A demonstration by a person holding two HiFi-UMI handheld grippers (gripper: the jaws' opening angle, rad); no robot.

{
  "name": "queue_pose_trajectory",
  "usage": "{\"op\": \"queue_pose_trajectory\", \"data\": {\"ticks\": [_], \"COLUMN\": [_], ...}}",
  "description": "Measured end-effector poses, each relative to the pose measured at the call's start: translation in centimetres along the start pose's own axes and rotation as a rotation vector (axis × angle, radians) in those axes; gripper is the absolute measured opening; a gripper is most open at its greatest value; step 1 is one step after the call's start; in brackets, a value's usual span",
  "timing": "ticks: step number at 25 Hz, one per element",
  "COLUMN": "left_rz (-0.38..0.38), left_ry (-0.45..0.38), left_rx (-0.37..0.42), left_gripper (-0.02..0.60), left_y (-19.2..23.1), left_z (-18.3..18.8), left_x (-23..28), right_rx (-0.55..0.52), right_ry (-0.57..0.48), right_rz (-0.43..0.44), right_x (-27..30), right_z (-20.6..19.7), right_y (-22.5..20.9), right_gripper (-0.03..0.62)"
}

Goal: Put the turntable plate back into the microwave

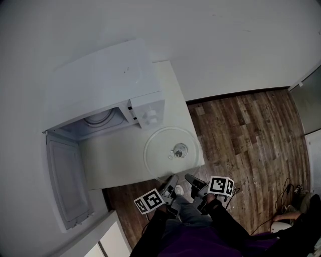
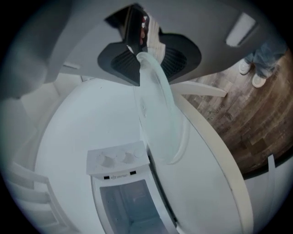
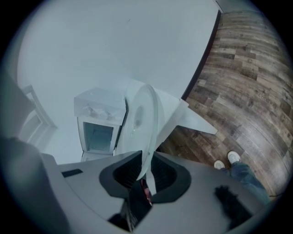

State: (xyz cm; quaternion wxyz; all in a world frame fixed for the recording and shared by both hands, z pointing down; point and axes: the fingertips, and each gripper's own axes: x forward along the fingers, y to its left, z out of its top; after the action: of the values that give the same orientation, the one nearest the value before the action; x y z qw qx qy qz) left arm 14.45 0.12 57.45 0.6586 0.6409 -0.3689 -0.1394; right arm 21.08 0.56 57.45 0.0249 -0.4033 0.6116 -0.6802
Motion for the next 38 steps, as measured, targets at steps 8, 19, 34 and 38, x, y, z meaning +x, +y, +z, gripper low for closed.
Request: {"op": "queue_pose_trajectory", "data": {"ticks": [8,19,34,38], "left_rz": [-0.065,-0.2,-0.228,-0.186], "left_ry": [-0.039,-0.09,-0.291,-0.38], "left_rx": [-0.106,-0.108,-0.063,0.02], "left_gripper": [0.056,0.032,0.052,0.058], "left_y": [-0.3,-2.6,-5.4,-6.1], "left_z": [0.7,1.2,2.9,4.2], "left_x": [-0.3,-1.4,-9.5,-12.1], "right_rx": [-0.011,-0.049,-0.184,-0.254], "right_ry": [0.025,0.007,0.121,0.188], "right_rz": [0.026,0.086,0.256,0.318], "right_x": [-1.9,-2.2,-1.2,-0.2], "right_z": [-0.8,0.0,-2.7,-4.1], "right_y": [0.2,1.5,9.4,11.9], "right_gripper": [0.063,0.098,0.063,0.068]}}
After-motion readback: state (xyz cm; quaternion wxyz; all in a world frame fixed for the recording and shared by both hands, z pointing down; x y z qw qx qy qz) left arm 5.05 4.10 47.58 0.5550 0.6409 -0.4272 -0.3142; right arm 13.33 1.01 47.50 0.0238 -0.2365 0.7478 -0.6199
